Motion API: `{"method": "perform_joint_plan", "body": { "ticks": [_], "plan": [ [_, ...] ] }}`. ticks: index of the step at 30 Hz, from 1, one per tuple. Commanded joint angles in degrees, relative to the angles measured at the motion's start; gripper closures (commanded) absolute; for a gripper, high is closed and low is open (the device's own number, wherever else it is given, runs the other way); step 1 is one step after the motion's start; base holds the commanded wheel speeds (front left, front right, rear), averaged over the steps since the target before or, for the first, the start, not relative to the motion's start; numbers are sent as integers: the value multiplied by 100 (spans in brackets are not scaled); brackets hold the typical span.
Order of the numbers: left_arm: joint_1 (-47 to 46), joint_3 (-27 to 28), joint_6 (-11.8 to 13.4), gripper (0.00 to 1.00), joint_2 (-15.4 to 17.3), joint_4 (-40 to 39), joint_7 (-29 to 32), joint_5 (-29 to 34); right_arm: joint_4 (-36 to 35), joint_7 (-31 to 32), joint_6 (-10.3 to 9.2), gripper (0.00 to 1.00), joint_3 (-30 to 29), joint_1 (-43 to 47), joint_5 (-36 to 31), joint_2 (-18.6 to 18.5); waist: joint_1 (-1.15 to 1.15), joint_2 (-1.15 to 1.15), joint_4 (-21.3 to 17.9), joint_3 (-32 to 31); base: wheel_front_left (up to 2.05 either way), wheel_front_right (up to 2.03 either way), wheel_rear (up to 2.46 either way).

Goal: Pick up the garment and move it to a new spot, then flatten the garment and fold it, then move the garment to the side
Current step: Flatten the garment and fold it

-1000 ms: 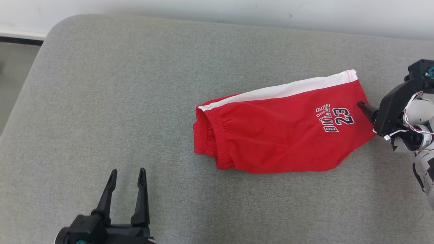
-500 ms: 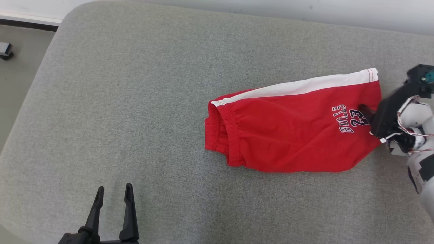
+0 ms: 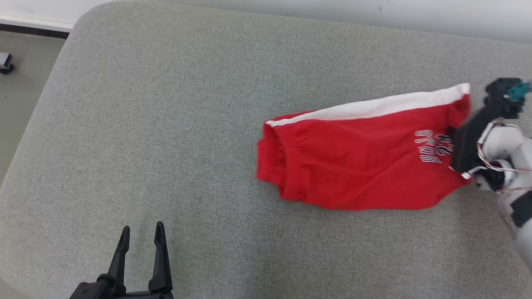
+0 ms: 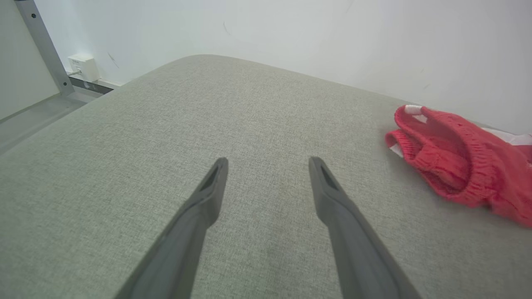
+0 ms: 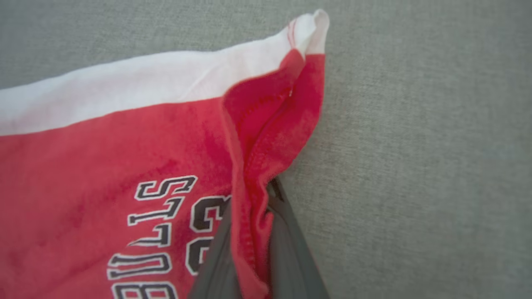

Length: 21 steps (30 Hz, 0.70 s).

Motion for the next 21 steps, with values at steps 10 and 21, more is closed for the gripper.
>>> {"method": "perform_joint_plan", "body": {
  "ticks": [10,21],
  "plan": [
    [110,-78,48,0,-9,27,-16,-122,-340,-245,-24,100,-266,531,-679,-923,-1,0,-143,-371,0,0,0],
    [225,-195,114,0,-9,59,-16,-146,-1548,245,-24,100,-452,839,-1022,-890,-1,0,-184,-643,0,0,0]
  ]
}}
